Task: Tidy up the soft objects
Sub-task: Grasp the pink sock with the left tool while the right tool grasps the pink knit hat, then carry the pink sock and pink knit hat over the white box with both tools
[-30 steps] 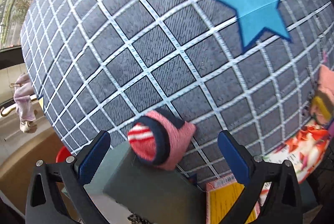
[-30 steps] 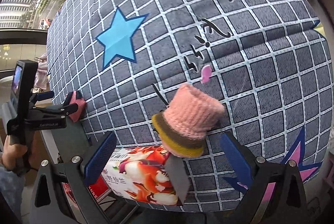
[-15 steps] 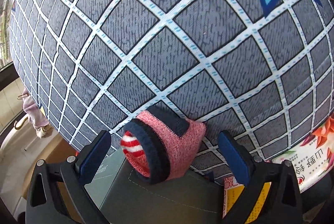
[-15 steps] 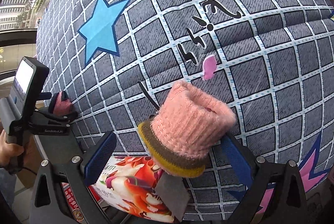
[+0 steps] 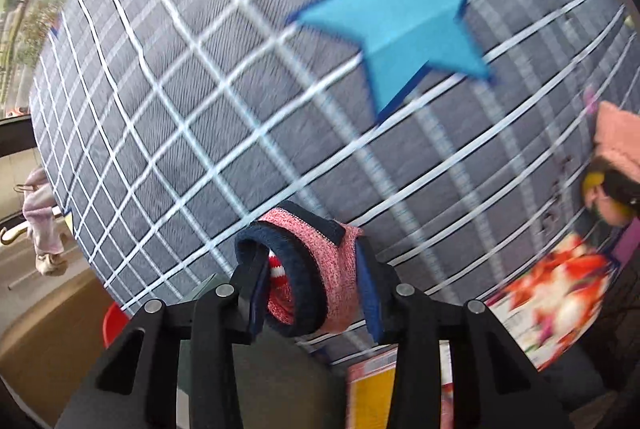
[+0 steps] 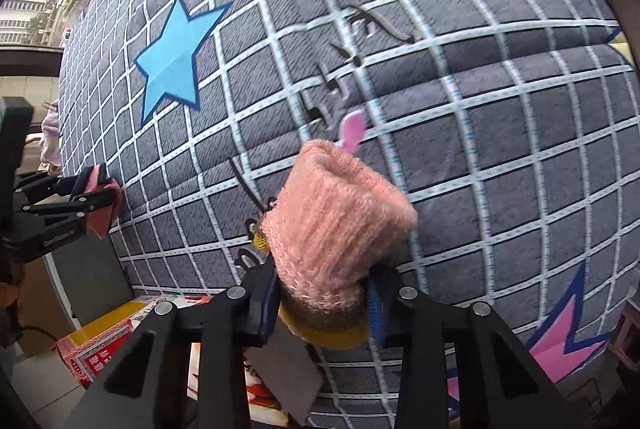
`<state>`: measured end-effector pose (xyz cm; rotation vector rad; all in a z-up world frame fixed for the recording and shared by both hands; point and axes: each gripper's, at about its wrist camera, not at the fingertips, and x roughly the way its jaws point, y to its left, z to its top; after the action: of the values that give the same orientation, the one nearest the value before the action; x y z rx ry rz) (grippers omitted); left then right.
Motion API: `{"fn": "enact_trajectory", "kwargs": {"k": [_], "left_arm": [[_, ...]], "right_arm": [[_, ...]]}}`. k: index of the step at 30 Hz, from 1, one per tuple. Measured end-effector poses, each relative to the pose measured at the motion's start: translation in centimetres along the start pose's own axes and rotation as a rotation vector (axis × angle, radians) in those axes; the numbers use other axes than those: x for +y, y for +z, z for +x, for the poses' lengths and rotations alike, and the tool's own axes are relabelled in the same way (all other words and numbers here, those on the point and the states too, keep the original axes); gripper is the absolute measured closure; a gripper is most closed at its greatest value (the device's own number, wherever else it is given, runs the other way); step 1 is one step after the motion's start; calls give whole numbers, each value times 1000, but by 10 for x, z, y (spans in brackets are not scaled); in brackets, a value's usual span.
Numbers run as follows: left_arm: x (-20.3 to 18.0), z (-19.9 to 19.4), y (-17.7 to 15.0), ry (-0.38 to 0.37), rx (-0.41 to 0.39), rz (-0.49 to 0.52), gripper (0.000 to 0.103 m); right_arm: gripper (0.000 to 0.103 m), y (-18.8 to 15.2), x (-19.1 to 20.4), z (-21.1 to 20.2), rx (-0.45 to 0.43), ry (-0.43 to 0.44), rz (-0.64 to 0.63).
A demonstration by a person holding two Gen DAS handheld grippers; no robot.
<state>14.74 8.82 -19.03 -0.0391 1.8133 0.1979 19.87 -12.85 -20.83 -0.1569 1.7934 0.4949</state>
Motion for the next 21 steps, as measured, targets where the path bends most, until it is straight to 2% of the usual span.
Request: {"fn": "enact_trajectory", "kwargs": {"k": [5, 8, 11, 15, 19, 21], "left_arm": [[-23, -27, 0, -6, -90, -2, 61], [-35, -46, 6, 39, -137, 18, 61], [-29, -51, 9, 91, -173, 32, 61], [9, -49, 5, 69, -166, -28, 61], [22, -63, -12, 14, -188, -104, 61], [15, -70, -24, 7, -207, -101, 61]], "right_arm": [[66, 4, -15, -15, -29, -16, 24], [66, 1, -22, -22, -36, -18, 32], [66, 1, -28, -24, -35, -19, 41], [66, -4, -25, -24, -35, -12, 42], [66, -9, -22, -26, -42, -6, 38], [66, -11, -21, -27, -44, -3, 38]]}}
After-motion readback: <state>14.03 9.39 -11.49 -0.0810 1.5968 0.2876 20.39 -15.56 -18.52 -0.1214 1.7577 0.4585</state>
